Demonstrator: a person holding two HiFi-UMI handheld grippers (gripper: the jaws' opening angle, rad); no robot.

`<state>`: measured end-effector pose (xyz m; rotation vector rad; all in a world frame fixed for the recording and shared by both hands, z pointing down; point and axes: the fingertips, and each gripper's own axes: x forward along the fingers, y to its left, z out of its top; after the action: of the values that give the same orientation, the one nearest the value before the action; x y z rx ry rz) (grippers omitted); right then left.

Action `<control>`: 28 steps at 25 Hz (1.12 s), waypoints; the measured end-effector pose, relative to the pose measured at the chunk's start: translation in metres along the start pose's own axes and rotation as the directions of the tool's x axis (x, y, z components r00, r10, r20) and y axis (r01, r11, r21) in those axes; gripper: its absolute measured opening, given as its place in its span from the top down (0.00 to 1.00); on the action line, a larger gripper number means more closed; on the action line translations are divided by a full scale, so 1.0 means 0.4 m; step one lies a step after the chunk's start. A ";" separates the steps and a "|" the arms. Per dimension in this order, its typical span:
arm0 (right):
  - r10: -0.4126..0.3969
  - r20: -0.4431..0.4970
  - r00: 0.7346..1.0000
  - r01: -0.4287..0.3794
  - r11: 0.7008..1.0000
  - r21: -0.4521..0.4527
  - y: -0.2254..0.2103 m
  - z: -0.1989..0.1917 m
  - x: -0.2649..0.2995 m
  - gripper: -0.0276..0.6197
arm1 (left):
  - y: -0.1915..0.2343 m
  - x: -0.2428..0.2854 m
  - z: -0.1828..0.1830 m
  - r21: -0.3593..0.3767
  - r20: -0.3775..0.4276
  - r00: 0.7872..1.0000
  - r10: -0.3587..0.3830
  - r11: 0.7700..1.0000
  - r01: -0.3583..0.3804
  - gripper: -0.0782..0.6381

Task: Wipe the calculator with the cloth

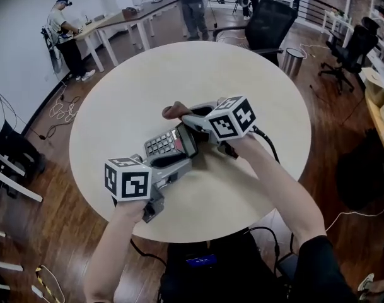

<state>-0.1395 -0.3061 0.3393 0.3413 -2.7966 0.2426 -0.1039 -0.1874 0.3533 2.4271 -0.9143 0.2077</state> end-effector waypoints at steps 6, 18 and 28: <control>0.061 0.022 0.998 -0.062 0.996 0.057 0.063 -0.039 -0.084 0.88 | 0.013 0.008 0.008 0.057 0.010 0.999 0.038 0.998 -0.038 0.78; -0.073 0.130 0.989 0.062 0.994 0.085 0.021 0.036 -0.126 0.88 | 0.033 -0.026 0.021 0.097 0.061 0.997 0.043 0.994 -0.048 0.78; -0.071 0.059 0.996 0.064 0.992 0.112 0.059 -0.034 -0.066 0.88 | 0.029 -0.014 0.023 0.100 0.074 0.997 0.031 0.994 -0.039 0.78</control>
<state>-0.1173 -0.2753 0.3406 0.4767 -2.8338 0.3782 -0.1161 -0.1966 0.3489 2.5280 -1.0009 0.1848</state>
